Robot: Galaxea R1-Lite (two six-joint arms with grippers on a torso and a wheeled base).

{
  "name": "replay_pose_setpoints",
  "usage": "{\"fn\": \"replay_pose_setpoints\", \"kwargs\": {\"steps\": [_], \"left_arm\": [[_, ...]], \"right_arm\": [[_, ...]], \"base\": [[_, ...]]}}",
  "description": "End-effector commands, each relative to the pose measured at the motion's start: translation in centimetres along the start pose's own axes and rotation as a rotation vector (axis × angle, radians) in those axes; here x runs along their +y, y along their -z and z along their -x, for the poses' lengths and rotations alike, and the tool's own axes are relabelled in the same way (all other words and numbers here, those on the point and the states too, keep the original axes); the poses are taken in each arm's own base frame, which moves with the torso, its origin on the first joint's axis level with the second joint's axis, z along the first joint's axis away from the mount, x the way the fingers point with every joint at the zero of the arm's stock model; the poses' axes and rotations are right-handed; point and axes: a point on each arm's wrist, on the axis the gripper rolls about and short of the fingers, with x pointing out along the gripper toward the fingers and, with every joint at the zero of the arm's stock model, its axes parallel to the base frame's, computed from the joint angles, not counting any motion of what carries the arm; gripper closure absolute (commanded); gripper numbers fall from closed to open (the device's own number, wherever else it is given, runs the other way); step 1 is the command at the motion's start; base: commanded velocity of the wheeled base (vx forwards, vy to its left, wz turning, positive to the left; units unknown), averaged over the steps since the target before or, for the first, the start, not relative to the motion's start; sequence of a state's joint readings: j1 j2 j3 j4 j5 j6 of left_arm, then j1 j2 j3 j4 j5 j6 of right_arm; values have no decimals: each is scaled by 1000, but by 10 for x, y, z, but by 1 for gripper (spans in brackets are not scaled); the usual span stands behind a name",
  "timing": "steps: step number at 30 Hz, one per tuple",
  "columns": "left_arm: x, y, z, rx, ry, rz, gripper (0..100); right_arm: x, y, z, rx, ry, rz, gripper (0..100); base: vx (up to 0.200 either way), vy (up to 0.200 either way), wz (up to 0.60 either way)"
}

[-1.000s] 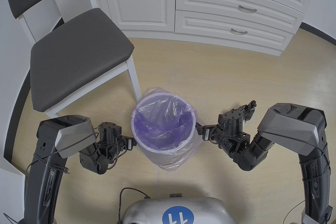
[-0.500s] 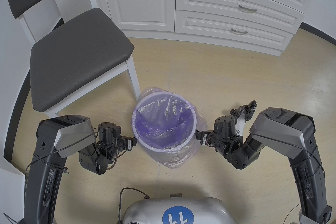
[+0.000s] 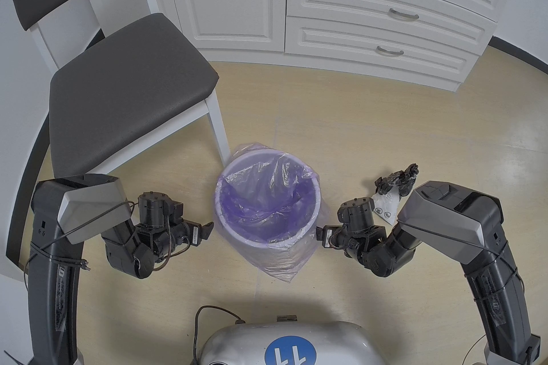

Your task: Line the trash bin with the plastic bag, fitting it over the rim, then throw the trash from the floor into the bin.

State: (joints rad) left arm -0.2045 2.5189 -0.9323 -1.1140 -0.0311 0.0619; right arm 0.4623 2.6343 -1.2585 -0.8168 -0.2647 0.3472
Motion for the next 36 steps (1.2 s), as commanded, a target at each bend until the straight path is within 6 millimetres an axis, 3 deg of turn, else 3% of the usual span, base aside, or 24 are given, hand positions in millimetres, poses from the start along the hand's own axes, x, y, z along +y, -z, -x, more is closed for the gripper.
{"fn": "replay_pose_setpoints", "kwargs": {"steps": [1, 6, 13, 17, 19, 23, 28, 36], "left_arm": [[5, -17, 7, -50, -10, 8, 0], [6, -21, -5, -87, -44, 35, 0], [3, -32, -15, -138, -91, 90, 0], [-2, -29, -24, -145, -86, 106, 0], [-18, -19, -41, -157, -68, 155, 0], [-29, -5, -56, -150, -123, 171, 0], [-36, 7, -53, -62, -121, 158, 0], [-33, 6, -51, -25, -141, 151, 0]], "right_arm": [[0, -9, 10, -9, -2, -1, 0], [-1, -24, 26, -25, -8, -1, 0], [-3, -28, 27, -35, -4, 8, 0], [-4, -29, 27, -38, -3, 6, 0], [-4, -30, 27, -41, -4, 5, 0], [-4, -28, 26, -41, -4, 5, 0], [-4, -29, 26, -44, -5, 6, 0], [-5, -28, 27, -41, -4, 7, 0]], "base": [[0, 0, 0], [0, 0, 0], [0, 0, 0], [0, 0, 0], [0, 0, 0], [0, 0, 0], [0, 0, 0], [0, 0, 0]]}}
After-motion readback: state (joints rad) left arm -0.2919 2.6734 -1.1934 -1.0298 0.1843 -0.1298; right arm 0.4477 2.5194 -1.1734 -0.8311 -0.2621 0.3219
